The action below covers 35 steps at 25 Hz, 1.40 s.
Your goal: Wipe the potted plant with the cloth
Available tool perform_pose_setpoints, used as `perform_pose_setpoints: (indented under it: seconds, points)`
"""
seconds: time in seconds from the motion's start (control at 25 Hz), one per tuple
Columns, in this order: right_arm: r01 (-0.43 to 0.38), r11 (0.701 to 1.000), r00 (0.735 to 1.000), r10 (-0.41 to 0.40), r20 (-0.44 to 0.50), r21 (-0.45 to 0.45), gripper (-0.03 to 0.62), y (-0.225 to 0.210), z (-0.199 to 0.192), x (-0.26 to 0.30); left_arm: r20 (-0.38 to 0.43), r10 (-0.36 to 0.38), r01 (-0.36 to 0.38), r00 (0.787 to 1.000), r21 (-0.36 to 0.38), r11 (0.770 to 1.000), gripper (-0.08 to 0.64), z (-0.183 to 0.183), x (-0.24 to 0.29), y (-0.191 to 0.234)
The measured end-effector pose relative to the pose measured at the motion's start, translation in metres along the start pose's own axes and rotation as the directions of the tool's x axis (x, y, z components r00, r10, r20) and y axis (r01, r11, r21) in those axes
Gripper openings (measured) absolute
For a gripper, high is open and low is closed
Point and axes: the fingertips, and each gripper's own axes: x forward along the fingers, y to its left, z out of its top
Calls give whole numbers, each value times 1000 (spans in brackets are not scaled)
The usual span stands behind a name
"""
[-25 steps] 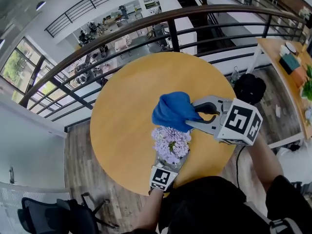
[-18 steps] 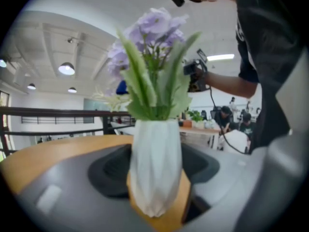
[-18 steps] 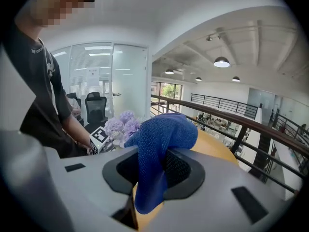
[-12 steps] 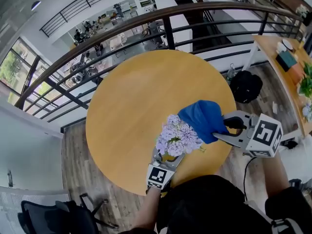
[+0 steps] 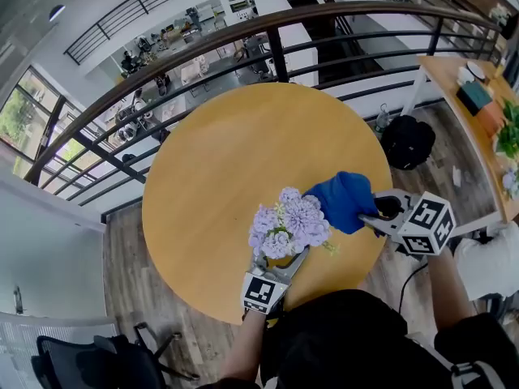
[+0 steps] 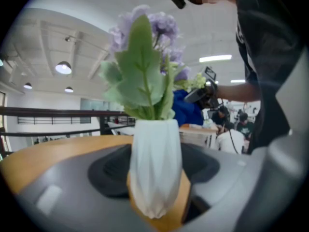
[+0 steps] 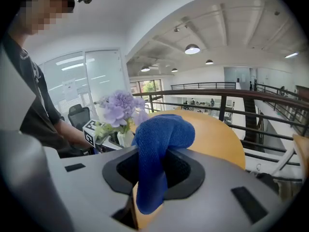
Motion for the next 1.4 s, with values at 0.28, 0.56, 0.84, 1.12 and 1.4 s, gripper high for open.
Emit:
perform_pose_setpoints:
  seconds: [0.28,0.56,0.84,1.12,1.4]
  points:
    - [98,992,993,-92,77,-73,105,-13,30,-6,1,-6,6,1000,2,1000,308,0,-2,-1]
    - [169,968,826,-37,563,-184,104,30,183,-83,0,-10,10,1000,8,1000,308,0,-6,-1]
    - [10,970,639,179,748,-241,104,82,251,-133,4,-8,8,1000,4,1000,307,-1,-4,-3]
    - [-68,975,863,164,478,-213,104,78,187,-31,5,-12,12,1000,5,1000,307,0,-5,-5]
    - [-34,998,955,46,294,-46,104,31,116,13,18,-15,15,1000,6,1000,308,0,-6,-3]
